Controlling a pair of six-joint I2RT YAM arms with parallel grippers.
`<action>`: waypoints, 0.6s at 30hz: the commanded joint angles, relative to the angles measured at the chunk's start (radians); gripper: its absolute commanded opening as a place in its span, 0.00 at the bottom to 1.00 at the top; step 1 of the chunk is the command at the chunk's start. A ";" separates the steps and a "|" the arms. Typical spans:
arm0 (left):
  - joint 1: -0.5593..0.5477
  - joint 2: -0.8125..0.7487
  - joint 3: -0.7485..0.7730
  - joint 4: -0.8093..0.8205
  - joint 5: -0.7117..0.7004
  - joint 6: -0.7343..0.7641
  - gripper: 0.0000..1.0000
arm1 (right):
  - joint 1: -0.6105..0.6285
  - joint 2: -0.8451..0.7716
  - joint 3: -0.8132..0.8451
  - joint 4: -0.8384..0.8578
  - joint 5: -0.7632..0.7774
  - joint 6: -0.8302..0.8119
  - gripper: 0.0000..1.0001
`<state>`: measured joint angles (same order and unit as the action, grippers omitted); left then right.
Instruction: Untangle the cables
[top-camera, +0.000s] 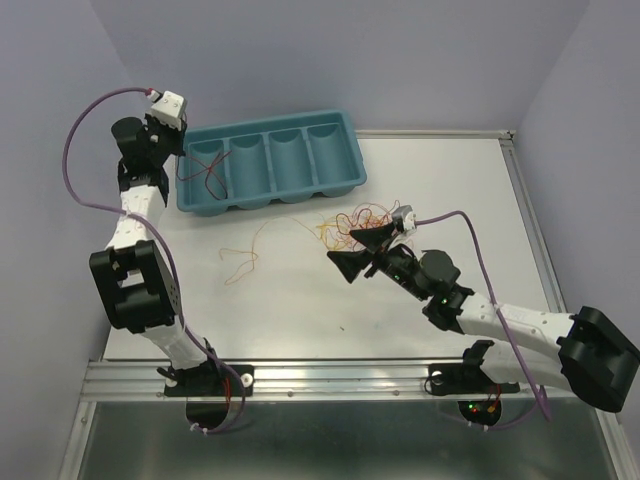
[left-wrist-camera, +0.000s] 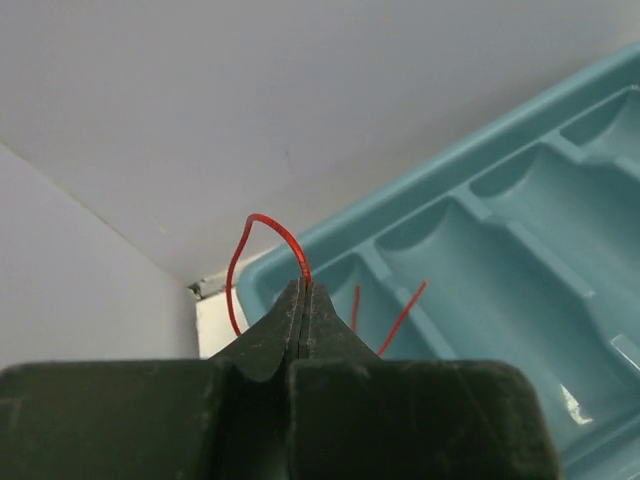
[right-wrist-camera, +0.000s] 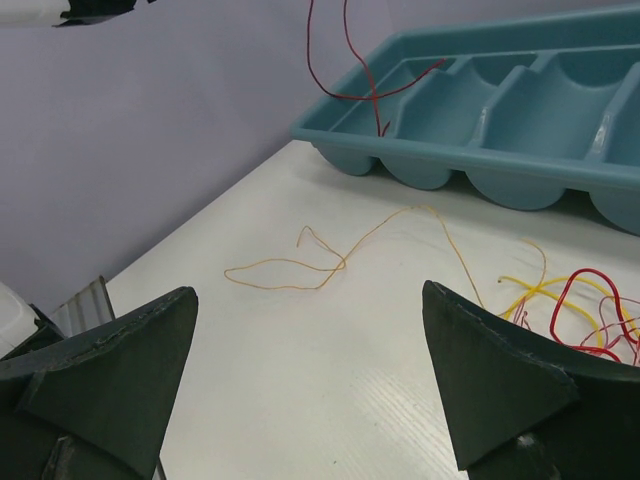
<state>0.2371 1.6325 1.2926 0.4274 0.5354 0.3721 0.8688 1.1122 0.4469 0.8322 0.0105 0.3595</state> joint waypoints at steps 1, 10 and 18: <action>-0.002 0.059 0.114 -0.159 0.052 -0.031 0.00 | -0.004 0.009 -0.010 0.054 -0.003 0.006 0.98; -0.059 0.184 0.297 -0.361 -0.115 -0.120 0.00 | -0.004 0.009 -0.011 0.054 0.005 0.007 0.98; -0.126 0.190 0.295 -0.426 -0.322 -0.211 0.00 | -0.004 0.011 -0.011 0.056 0.008 0.007 0.98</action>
<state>0.1436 1.8484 1.5379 0.0483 0.3553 0.2123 0.8688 1.1225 0.4469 0.8318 0.0109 0.3634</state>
